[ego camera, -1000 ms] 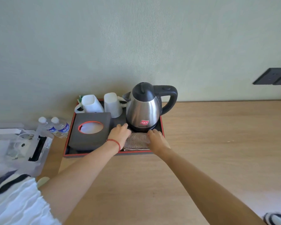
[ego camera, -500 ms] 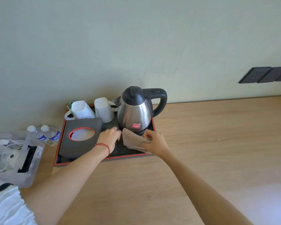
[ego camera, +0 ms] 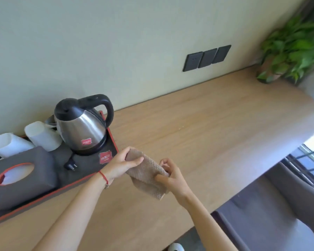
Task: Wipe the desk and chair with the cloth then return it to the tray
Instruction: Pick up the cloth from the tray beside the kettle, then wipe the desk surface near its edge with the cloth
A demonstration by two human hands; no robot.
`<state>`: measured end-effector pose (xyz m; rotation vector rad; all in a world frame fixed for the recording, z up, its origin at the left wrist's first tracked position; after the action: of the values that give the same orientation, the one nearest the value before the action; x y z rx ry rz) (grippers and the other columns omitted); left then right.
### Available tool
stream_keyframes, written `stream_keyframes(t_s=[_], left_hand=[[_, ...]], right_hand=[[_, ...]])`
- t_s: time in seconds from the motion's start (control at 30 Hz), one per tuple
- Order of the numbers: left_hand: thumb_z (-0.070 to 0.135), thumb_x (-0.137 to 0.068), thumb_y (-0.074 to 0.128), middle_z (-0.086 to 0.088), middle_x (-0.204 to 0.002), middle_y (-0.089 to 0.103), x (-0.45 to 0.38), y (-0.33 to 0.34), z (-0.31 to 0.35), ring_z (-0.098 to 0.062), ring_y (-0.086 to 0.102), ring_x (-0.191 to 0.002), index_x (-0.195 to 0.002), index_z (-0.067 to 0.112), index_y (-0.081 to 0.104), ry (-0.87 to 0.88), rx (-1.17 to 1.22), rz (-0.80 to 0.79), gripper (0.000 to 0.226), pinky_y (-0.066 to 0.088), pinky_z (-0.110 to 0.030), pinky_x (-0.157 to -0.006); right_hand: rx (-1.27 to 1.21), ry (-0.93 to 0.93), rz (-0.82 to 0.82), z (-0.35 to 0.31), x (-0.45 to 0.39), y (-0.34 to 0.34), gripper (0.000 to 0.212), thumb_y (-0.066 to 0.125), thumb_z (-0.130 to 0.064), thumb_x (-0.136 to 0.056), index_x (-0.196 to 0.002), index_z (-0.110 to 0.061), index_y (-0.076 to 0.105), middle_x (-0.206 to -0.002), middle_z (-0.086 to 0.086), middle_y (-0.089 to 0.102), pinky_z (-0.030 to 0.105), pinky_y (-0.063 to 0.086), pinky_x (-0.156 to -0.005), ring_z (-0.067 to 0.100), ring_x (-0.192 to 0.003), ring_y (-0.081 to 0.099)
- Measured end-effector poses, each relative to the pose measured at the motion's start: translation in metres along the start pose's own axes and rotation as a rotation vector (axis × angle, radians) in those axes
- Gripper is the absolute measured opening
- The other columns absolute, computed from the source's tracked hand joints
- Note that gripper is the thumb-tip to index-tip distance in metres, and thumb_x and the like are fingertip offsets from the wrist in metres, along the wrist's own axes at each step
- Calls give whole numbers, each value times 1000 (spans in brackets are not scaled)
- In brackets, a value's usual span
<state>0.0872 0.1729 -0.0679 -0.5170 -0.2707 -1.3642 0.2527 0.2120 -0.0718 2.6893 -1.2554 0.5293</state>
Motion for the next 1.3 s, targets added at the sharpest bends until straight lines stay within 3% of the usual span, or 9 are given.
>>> stream_keyframes(t_s=[0.17,0.37,0.5,0.67,0.83,1.03,1.13,1.2,1.3], left_hand=[[27,-90,58,-1,-104,57,-22,133,18,-20,56,-103,-108,14,49,126,-194,-152,24,46,-33,-88],[27,-91,57,-4,-103,60,-66,252,35,-21,59,-99,-104,16,46,85,-85,-212,20,49,-39,-90],[31,-88,61,-5,-110,61,-92,293,47,-19,57,-105,-109,10,52,84,-94,-118,32,47,-35,-92],[32,-86,63,-10,-118,62,-116,332,60,-24,57,-111,-113,8,55,55,-92,-31,37,47,-41,-98],[31,-89,61,1,-131,53,-128,359,63,-15,46,-126,-127,19,53,66,-48,-3,41,37,-25,-100],[29,-97,43,-3,-141,47,-134,365,55,-6,42,-124,-139,17,43,120,49,100,43,33,-20,-101],[8,-95,40,-11,-130,53,-136,367,55,-25,47,-123,-131,12,53,300,-398,289,38,33,-23,-101],[10,-94,41,-12,-139,47,-141,381,48,-33,36,-134,-132,15,53,327,-658,296,40,28,-39,-108],[27,-91,37,-8,-142,48,-144,397,40,-35,37,-136,-130,23,54,317,-929,324,43,26,-58,-110]], right_hand=[[514,-78,260,44,60,-99,55,68,-28,-78,-121,-35,33,-119,-16,55,28,55,-70,7,-81,63],[813,-140,358,70,71,-185,70,60,-64,-69,-119,-34,22,-113,-11,42,21,46,-61,11,-88,52],[944,-241,397,77,62,-226,61,62,-58,-76,-117,-23,33,-129,2,38,35,55,-70,24,-98,56],[1033,-293,406,88,57,-277,57,76,-34,-66,-109,-19,40,-131,9,32,36,54,-64,35,-99,56],[1031,-320,386,95,51,-305,44,65,-21,-63,-102,-17,46,-125,9,45,38,51,-64,32,-96,49],[915,-362,400,94,50,-336,30,59,-7,-69,-97,-14,49,-110,4,55,33,47,-59,29,-91,52],[588,-280,458,100,54,-361,21,50,-6,-77,-94,-19,49,-91,-6,59,27,43,-62,19,-81,57],[275,-174,469,110,60,-376,17,46,-12,-80,-91,-25,50,-79,-16,62,17,43,-64,4,-72,56],[-90,-84,486,133,76,-395,25,45,-19,-83,-100,-34,54,-102,-5,62,29,47,-82,9,-92,58]])
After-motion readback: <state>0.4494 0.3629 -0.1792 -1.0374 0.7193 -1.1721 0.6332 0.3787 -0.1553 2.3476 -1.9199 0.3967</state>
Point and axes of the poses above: each hand's wrist, its own x-axis away from the middle knuckle, its own y-axis out of the palm, z = x × y, the point moved 7 cm from there along -x, towards the middle knuckle
